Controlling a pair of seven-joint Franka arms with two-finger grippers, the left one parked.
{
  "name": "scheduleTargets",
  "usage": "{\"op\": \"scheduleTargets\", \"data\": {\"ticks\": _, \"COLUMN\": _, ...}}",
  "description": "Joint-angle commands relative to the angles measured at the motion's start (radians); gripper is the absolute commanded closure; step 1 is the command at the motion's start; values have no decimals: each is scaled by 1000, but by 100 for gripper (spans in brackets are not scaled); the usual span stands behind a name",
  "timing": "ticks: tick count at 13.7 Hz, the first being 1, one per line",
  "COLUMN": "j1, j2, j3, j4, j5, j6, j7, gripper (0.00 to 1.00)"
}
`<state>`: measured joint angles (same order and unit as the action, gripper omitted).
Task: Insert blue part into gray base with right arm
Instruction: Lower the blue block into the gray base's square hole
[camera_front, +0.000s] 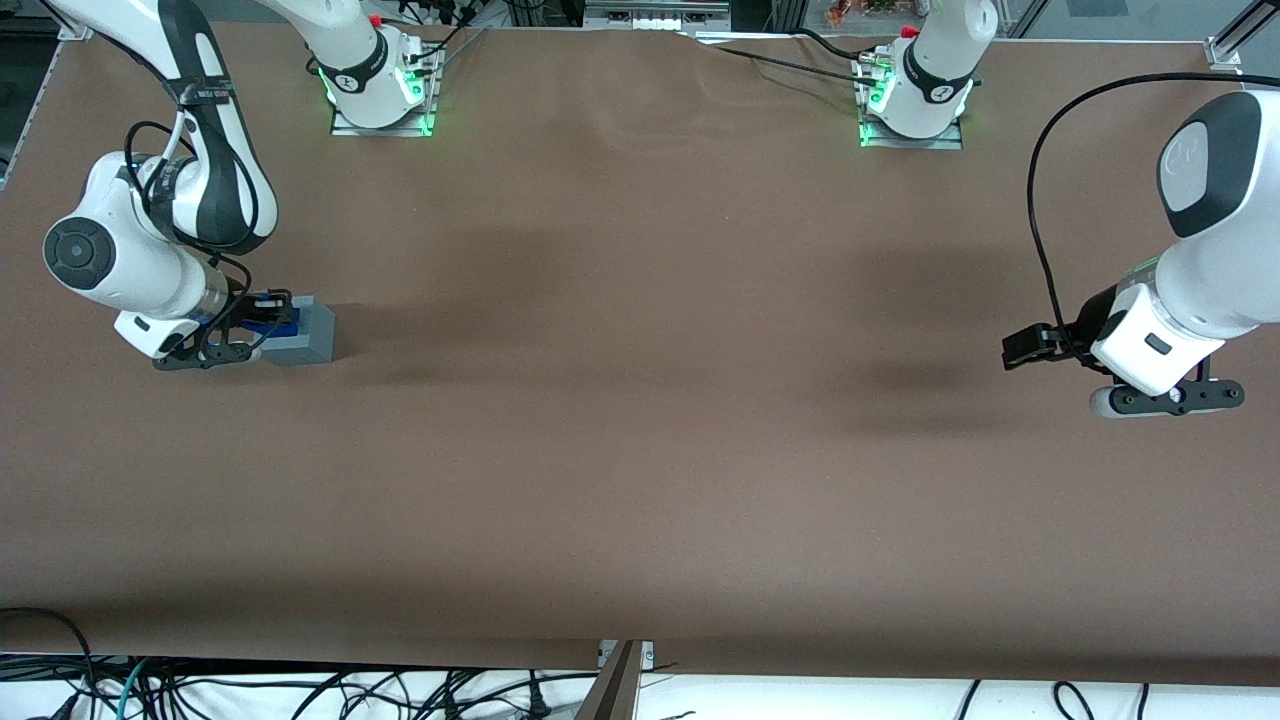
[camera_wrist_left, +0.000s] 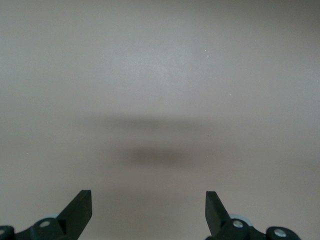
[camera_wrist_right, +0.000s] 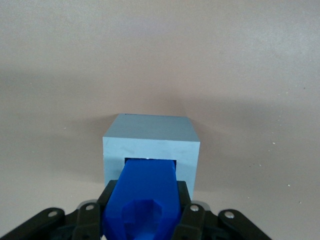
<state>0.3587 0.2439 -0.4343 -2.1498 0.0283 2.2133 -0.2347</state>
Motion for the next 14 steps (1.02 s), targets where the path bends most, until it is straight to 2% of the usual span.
{"op": "scheduleTargets", "data": {"ticks": 1, "j1": 5, "j2": -8, "j3": -1, "j4": -15, "j5": 10, "j6": 25, "j7": -2, "gripper": 66}}
{"op": "scheduleTargets", "data": {"ticks": 10, "j1": 5, "j2": 1, "j3": 0, "j4": -15, "j5": 10, "j6": 39, "j7": -2, "gripper": 66}}
{"op": "scheduleTargets", "data": {"ticks": 11, "j1": 5, "j2": 0, "j3": -1, "j4": -16, "j5": 10, "j6": 39, "j7": -2, "gripper": 56}}
{"op": "scheduleTargets", "data": {"ticks": 12, "j1": 5, "j2": 2, "j3": 0, "j4": -15, "j5": 10, "j6": 37, "j7": -2, "gripper": 7}}
{"op": "scheduleTargets", "data": {"ticks": 13, "j1": 5, "j2": 0, "j3": 0, "j4": -15, "j5": 10, "j6": 34, "j7": -2, "gripper": 0}}
{"op": "scheduleTargets", "data": {"ticks": 14, "j1": 5, "j2": -5, "j3": 0, "j4": -15, "j5": 10, "j6": 26, "j7": -2, "gripper": 0}}
